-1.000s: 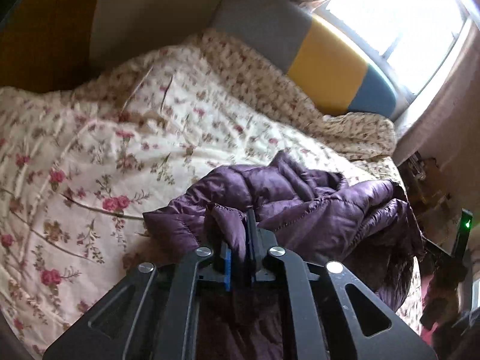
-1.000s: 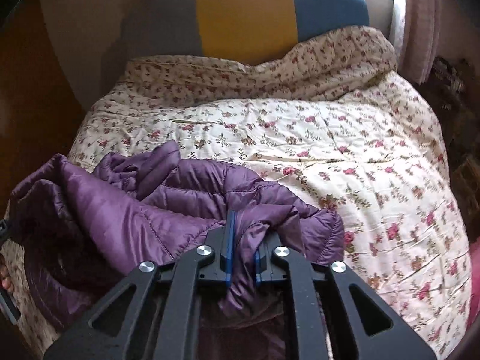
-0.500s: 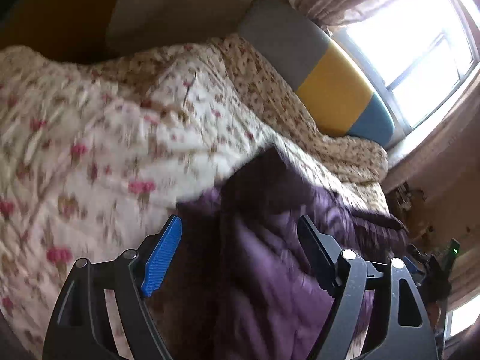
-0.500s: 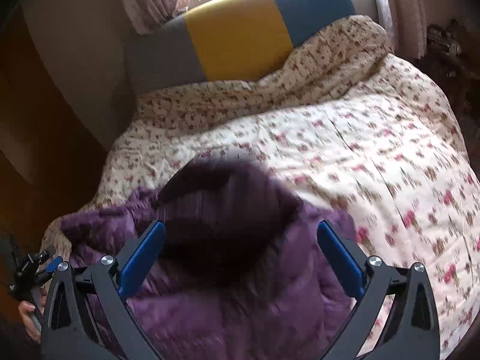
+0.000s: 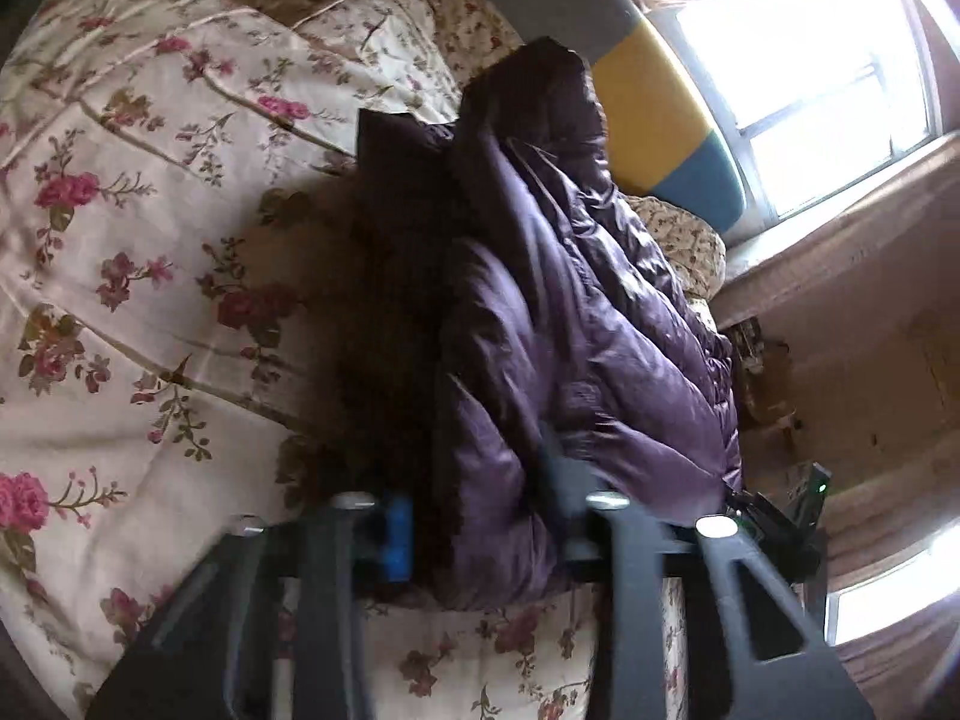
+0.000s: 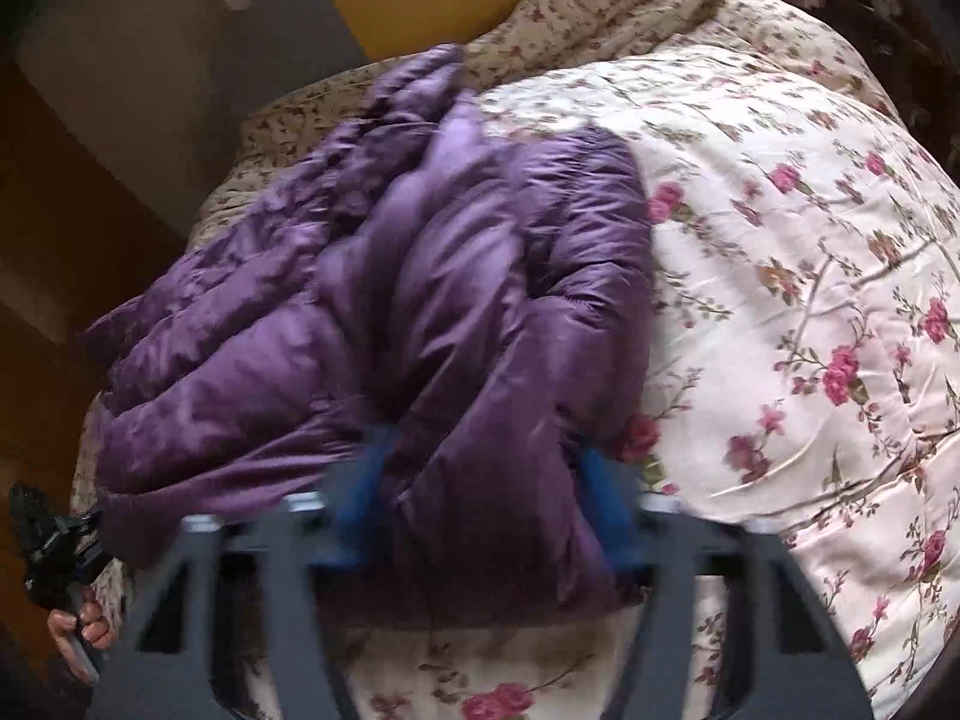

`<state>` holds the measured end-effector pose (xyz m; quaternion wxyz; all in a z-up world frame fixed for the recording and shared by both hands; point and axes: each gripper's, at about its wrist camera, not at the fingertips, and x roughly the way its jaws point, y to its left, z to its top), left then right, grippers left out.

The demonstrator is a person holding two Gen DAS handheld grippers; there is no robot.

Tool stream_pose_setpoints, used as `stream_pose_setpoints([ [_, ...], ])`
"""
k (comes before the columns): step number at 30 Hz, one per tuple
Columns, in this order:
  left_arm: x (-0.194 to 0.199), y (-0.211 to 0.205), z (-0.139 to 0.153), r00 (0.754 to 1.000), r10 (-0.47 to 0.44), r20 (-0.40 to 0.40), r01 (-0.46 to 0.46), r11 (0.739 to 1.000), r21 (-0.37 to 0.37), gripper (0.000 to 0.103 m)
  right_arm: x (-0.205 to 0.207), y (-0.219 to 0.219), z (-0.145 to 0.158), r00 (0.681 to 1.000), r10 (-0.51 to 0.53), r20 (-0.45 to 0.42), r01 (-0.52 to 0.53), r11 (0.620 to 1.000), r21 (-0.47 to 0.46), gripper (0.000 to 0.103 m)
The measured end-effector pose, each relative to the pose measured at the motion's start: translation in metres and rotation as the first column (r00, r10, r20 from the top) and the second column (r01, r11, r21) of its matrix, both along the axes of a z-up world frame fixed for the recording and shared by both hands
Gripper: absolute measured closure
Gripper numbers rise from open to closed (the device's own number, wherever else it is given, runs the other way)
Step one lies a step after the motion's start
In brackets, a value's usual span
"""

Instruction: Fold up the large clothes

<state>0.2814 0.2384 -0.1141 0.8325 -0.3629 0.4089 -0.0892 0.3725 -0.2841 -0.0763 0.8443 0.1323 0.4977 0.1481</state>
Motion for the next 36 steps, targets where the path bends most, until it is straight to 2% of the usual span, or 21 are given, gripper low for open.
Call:
stream_pose_setpoints([
  [2,-0.004,-0.003,0.007,1.0,-0.015,0.014,0.015,1.0,0.007,0.088,-0.008,0.002,0.009,0.999,0.024,0.021,-0.023,0.999,-0.027,0.082],
  [3,-0.005,-0.003,0.009,1.0,-0.025,-0.007,0.025,1.0,0.005,0.09,-0.012,0.004,0.013,0.999,0.033,0.03,-0.031,0.999,-0.043,0.084],
  [9,-0.038,-0.006,0.024,0.998,-0.066,-0.001,0.066,0.997,0.035,0.09,-0.065,0.0,0.022,0.996,0.083,0.041,-0.079,0.991,-0.108,0.085],
  [15,-0.108,-0.013,0.023,0.993,-0.114,-0.011,0.114,0.992,0.057,0.09,-0.147,-0.008,0.022,0.994,0.11,0.01,-0.108,0.988,-0.114,0.085],
  [21,-0.181,-0.024,0.022,0.99,-0.14,-0.011,0.14,0.989,0.039,0.09,-0.225,-0.016,0.026,0.993,0.119,-0.018,-0.12,0.986,-0.115,0.085],
  [25,-0.216,-0.029,0.024,0.988,-0.157,-0.016,0.157,0.987,0.041,0.09,-0.258,-0.018,0.029,0.991,0.129,-0.038,-0.132,0.983,-0.129,0.084],
  [26,-0.219,-0.03,0.025,0.987,-0.159,-0.018,0.16,0.986,0.047,0.09,-0.263,-0.019,0.031,0.991,0.131,-0.039,-0.136,0.98,-0.143,0.078],
  [28,-0.224,-0.03,0.031,0.987,-0.16,-0.017,0.161,0.985,0.063,0.084,-0.27,-0.023,0.038,0.992,0.125,-0.029,-0.128,0.979,-0.158,0.056],
  [29,-0.225,-0.027,0.036,0.989,-0.149,-0.01,0.15,0.986,0.075,0.079,-0.269,-0.023,0.043,0.992,0.121,-0.016,-0.123,0.98,-0.156,0.039],
  [30,-0.221,-0.024,0.039,0.99,-0.141,-0.003,0.141,0.987,0.079,0.058,-0.268,-0.024,0.051,0.993,0.114,0.013,-0.11,0.979,-0.17,0.035],
  [31,-0.221,-0.021,0.043,0.992,-0.125,0.012,0.124,0.989,0.076,0.042,-0.267,-0.025,0.055,0.994,0.108,0.031,-0.101,0.979,-0.178,0.033],
  [33,-0.217,-0.013,0.051,0.995,-0.09,0.048,0.086,0.994,0.065,0.041,-0.256,-0.024,0.065,0.995,0.08,0.065,-0.069,0.985,-0.161,0.027],
  [36,-0.192,-0.005,0.055,0.997,-0.056,0.053,0.053,0.997,0.051,0.041,-0.226,-0.006,0.068,0.995,0.049,0.088,-0.035,0.988,-0.151,0.027],
])
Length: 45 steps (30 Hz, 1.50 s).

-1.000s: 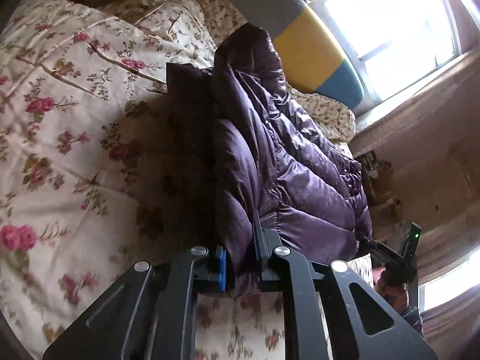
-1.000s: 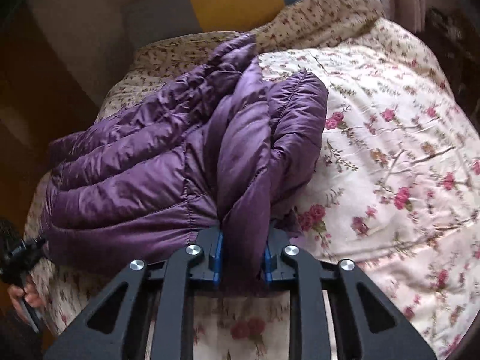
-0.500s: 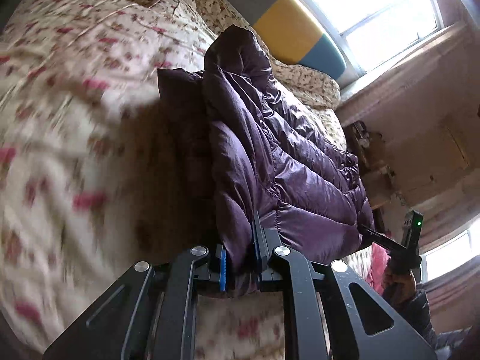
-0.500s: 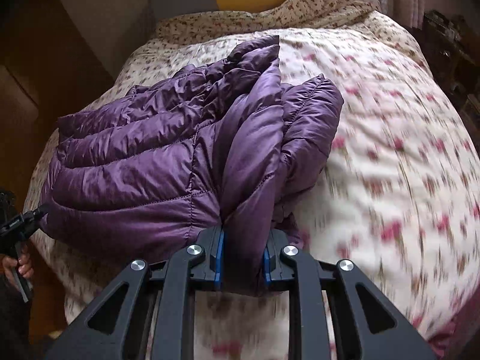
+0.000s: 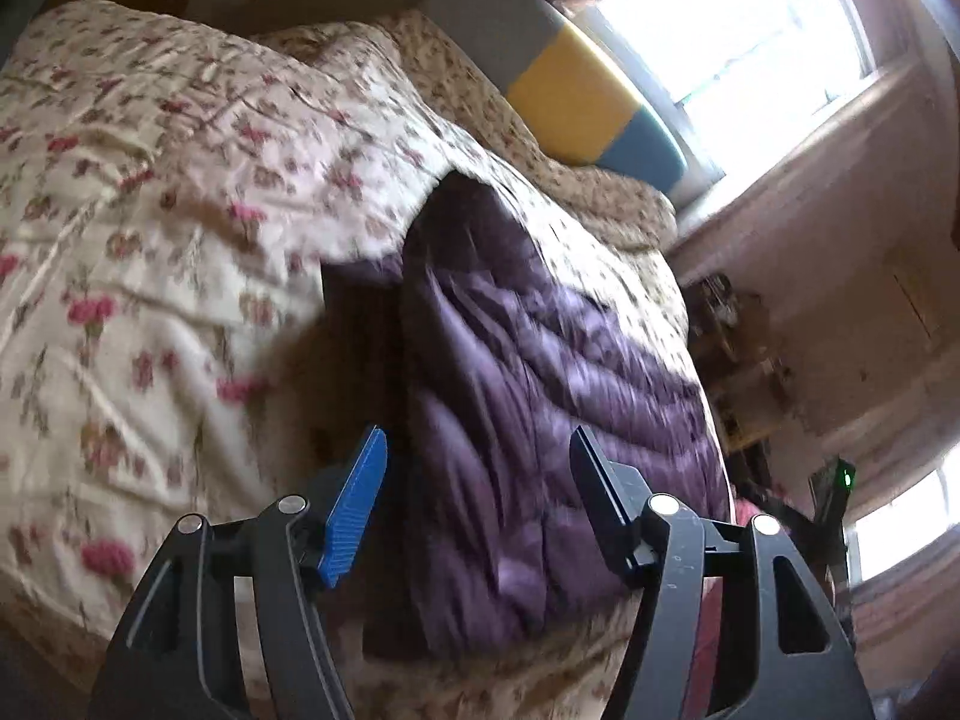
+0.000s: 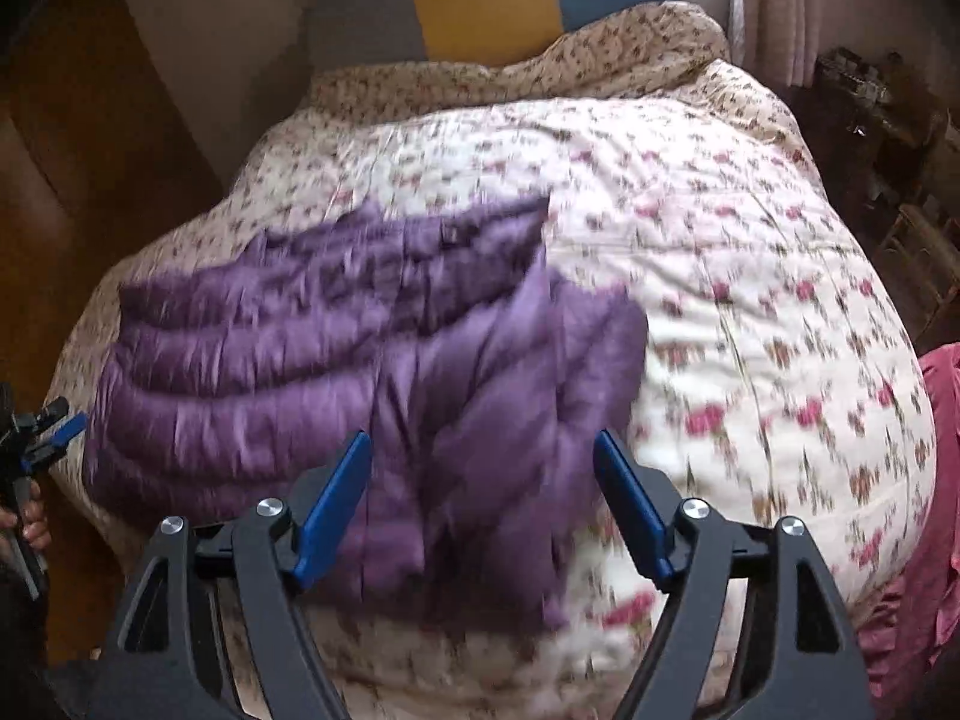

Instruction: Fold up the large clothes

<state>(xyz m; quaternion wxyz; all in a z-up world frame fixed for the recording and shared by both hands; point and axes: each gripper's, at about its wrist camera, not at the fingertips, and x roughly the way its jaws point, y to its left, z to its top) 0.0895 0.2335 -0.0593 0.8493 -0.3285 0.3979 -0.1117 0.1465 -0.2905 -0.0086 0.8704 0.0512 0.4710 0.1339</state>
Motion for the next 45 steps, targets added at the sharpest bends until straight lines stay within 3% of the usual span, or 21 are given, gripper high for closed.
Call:
stream_pose_setpoints([
  [5,0.043,0.002,0.006,0.999,0.039,-0.007,-0.039,0.999,-0.013,0.041,0.058,0.024,-0.009,0.998,-0.059,-0.009,0.059,0.998,0.021,0.026],
  [10,0.086,0.006,-0.003,0.994,0.078,-0.08,-0.082,0.995,-0.052,0.042,0.101,0.037,-0.03,0.991,-0.118,-0.063,0.12,0.993,0.017,0.026],
  [11,0.093,0.007,-0.006,0.99,0.094,-0.106,-0.099,0.994,-0.047,0.045,0.107,0.038,-0.033,0.99,-0.122,-0.073,0.124,0.992,0.021,0.03],
  [12,0.096,0.005,-0.008,0.988,0.097,-0.123,-0.103,0.994,-0.045,0.056,0.11,0.041,-0.035,0.99,-0.118,-0.076,0.12,0.992,0.026,0.048],
  [13,0.1,0.004,-0.01,0.987,0.093,-0.134,-0.099,0.994,-0.038,0.074,0.112,0.043,-0.037,0.991,-0.11,-0.079,0.112,0.994,0.021,0.058],
  [15,0.108,0.0,-0.008,0.982,0.118,-0.149,-0.112,0.993,0.047,0.091,0.11,0.046,-0.036,0.993,-0.099,-0.061,0.099,0.995,-0.005,0.084],
  [16,0.109,0.0,-0.008,0.982,0.119,-0.145,-0.112,0.992,0.058,0.098,0.11,0.047,-0.035,0.994,-0.1,-0.044,0.099,0.995,-0.02,0.088],
  [18,0.112,-0.002,-0.004,0.982,0.138,-0.13,-0.123,0.986,0.113,0.1,0.106,0.047,-0.028,0.993,-0.116,0.009,0.116,0.992,-0.041,0.093],
  [24,0.136,-0.018,-0.006,0.972,0.188,-0.139,-0.144,0.949,0.28,0.102,0.108,0.053,-0.019,0.976,-0.173,0.129,0.186,0.977,-0.102,0.094],
  [27,0.152,-0.031,-0.018,0.966,0.205,-0.155,-0.131,0.913,0.387,0.102,0.115,0.059,-0.03,0.969,-0.201,0.144,0.223,0.963,-0.153,0.094],
  [32,0.164,-0.051,-0.039,0.969,0.203,-0.14,-0.094,0.83,0.549,0.102,0.126,0.062,-0.056,0.966,-0.227,0.126,0.248,0.948,-0.197,0.093],
  [38,0.162,-0.058,-0.057,0.977,0.194,-0.088,-0.105,0.796,0.596,0.102,0.135,0.061,-0.084,0.97,-0.229,0.084,0.242,0.948,-0.206,0.089],
  [45,0.162,-0.06,-0.067,0.975,0.216,-0.05,-0.147,0.799,0.583,0.102,0.141,0.07,-0.098,0.972,-0.22,0.088,0.235,0.935,-0.264,0.087],
])
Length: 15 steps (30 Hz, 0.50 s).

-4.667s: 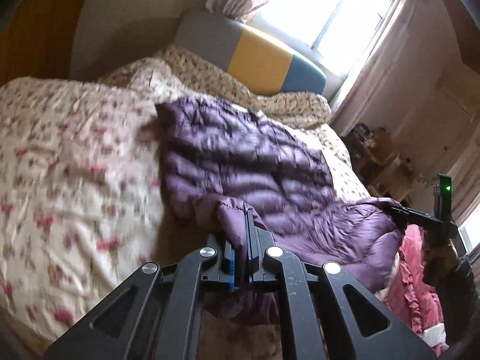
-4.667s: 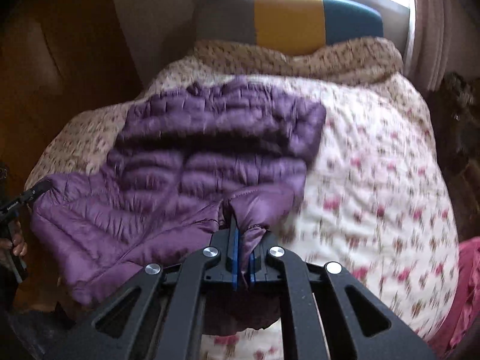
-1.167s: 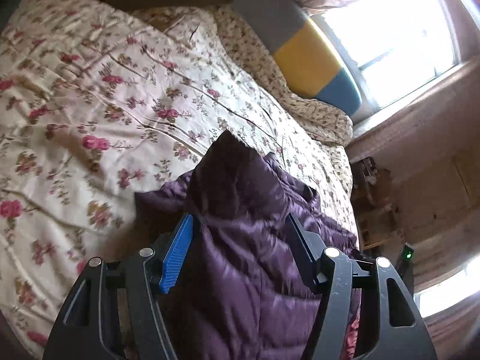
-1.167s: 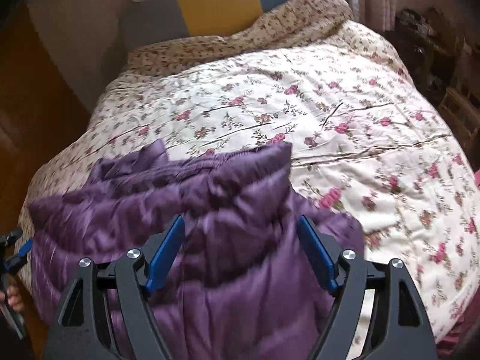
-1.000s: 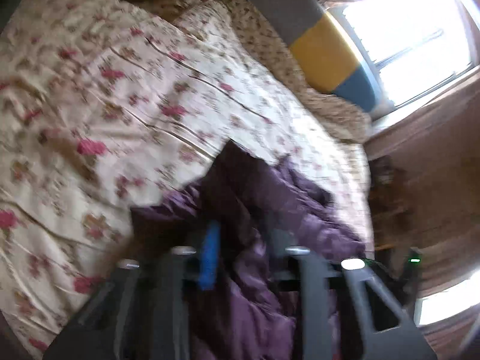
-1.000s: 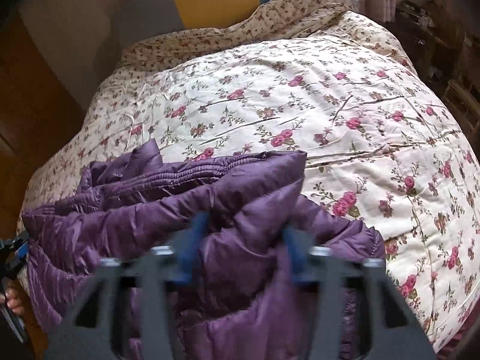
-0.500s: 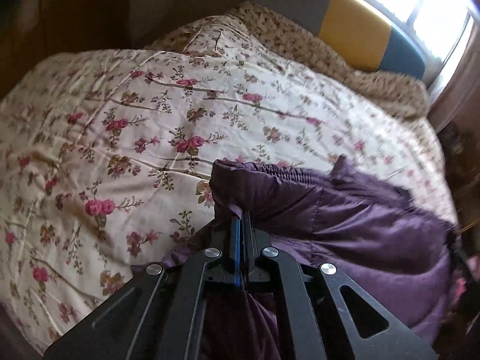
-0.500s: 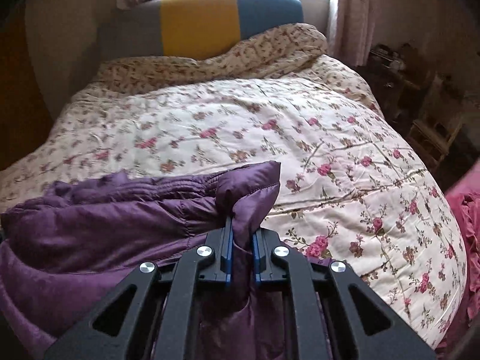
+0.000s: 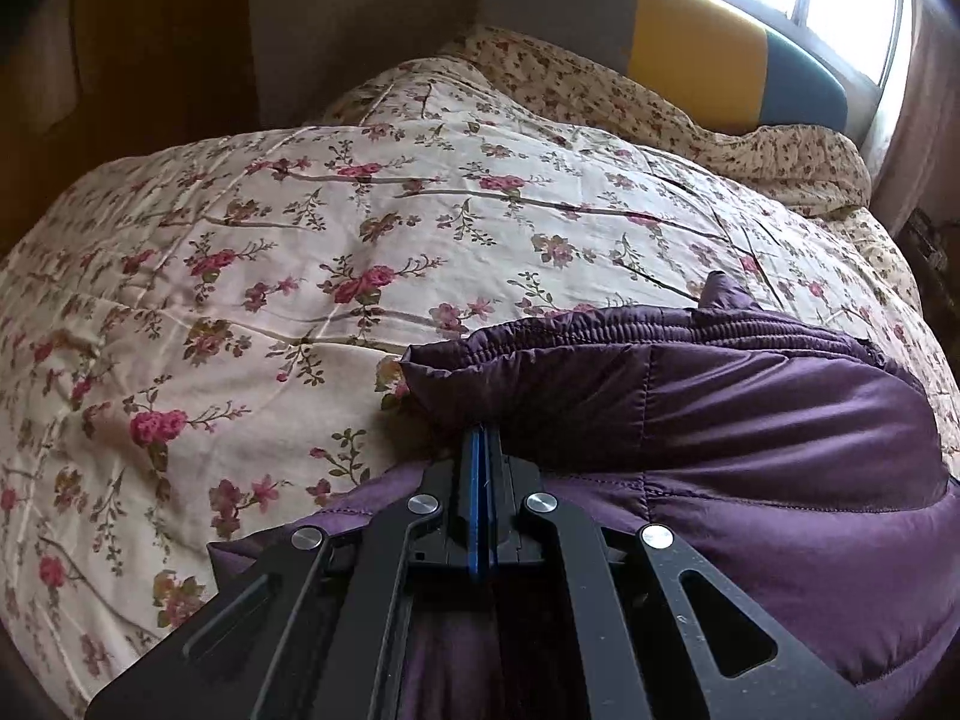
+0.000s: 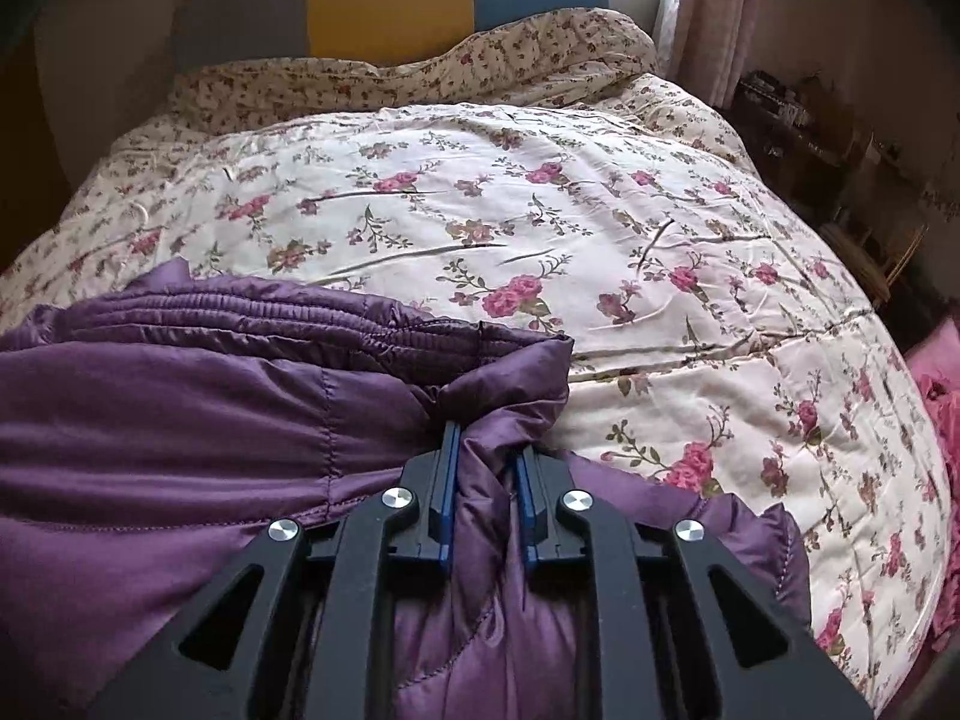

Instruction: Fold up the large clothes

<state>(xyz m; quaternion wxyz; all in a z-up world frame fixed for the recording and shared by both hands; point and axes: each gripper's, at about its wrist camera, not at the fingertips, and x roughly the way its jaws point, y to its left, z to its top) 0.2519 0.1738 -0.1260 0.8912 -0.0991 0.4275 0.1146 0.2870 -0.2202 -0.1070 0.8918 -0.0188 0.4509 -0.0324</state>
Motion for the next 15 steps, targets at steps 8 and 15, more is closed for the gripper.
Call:
stream_pose_setpoints([
  [8,-0.004,0.006,0.006,1.0,-0.002,0.009,0.003,0.999,-0.052,0.101,-0.002,-0.001,0.01,0.999,-0.036,-0.001,0.036,0.998,-0.043,0.067],
  [15,-0.021,0.003,0.04,0.996,0.005,0.084,0.0,0.998,-0.059,0.048,-0.019,-0.001,0.038,0.998,-0.04,0.051,0.041,0.999,-0.031,0.045],
])
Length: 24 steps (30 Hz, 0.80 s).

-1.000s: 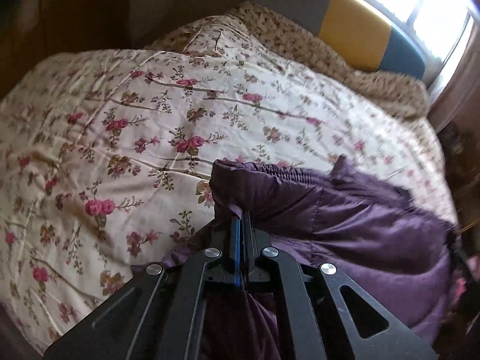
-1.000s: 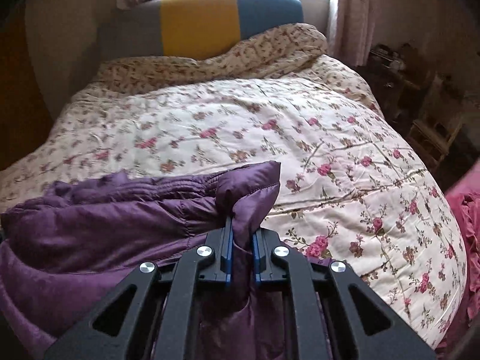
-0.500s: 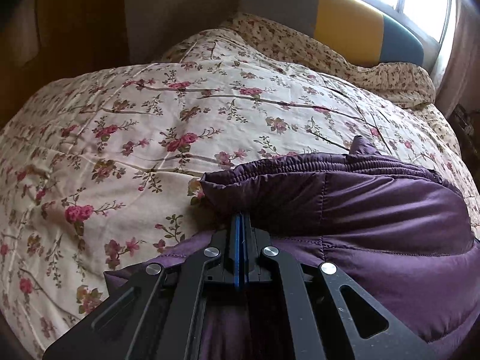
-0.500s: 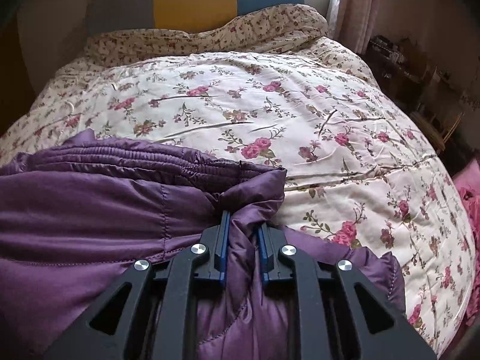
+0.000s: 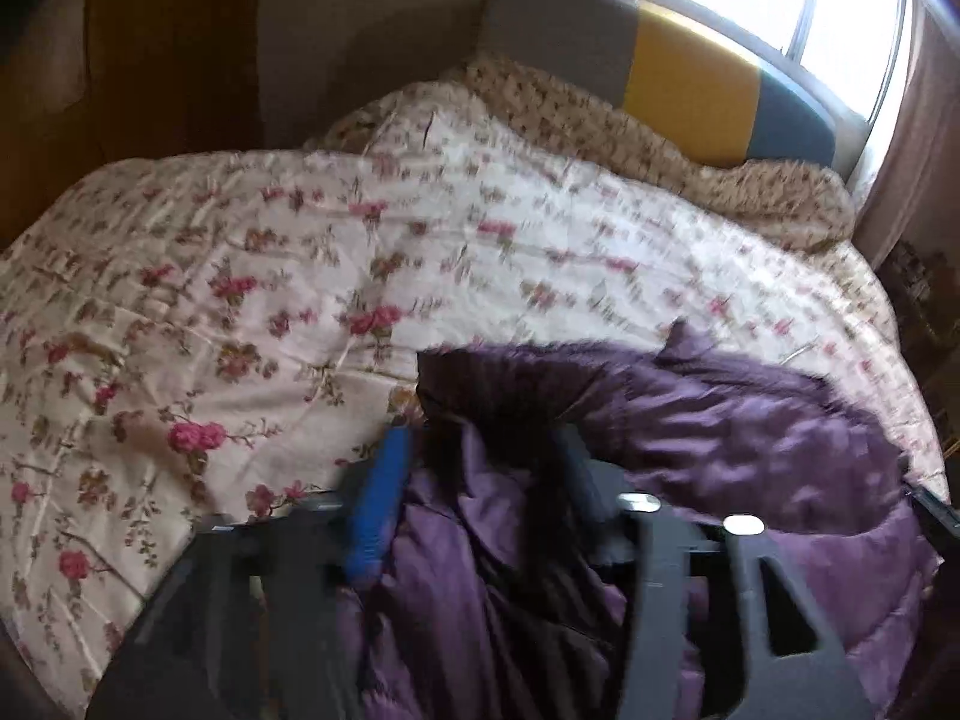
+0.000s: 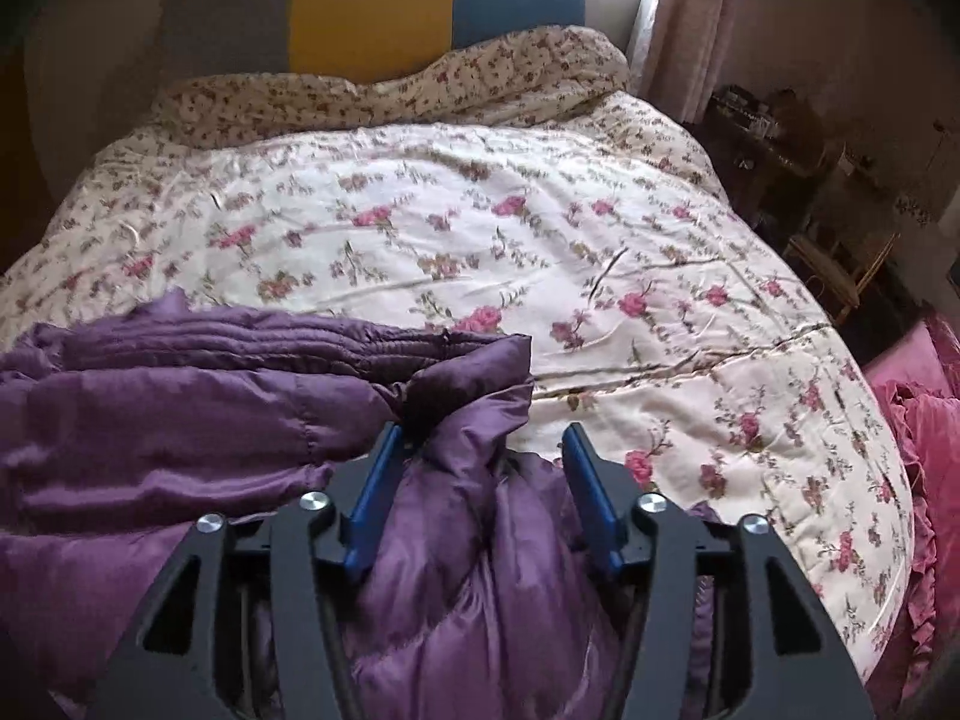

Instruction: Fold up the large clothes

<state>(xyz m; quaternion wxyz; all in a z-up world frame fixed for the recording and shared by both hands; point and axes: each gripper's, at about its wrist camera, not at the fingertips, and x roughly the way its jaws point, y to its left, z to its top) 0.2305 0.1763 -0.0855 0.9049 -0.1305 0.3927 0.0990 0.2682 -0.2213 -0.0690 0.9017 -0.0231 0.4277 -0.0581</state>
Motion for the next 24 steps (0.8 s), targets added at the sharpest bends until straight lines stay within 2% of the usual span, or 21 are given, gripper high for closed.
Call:
stream_pose_setpoints([
  [6,-0.02,-0.018,0.031,0.996,-0.03,0.082,0.029,1.0,0.004,0.048,-0.027,0.031,0.034,0.995,0.063,0.078,-0.066,0.997,0.038,0.042],
  [11,-0.029,-0.047,0.031,0.991,-0.096,0.091,0.096,0.995,0.01,0.048,-0.047,0.074,0.044,0.982,0.159,0.107,-0.168,0.982,0.081,0.042],
  [18,-0.027,-0.06,0.004,0.991,-0.126,0.043,0.125,0.992,0.029,0.048,-0.055,0.118,0.018,0.967,0.243,0.078,-0.248,0.968,0.048,0.042],
  [24,-0.023,-0.055,-0.018,0.99,-0.135,0.032,0.134,0.991,0.006,0.048,-0.049,0.126,-0.01,0.968,0.247,0.047,-0.248,0.969,0.018,0.041],
])
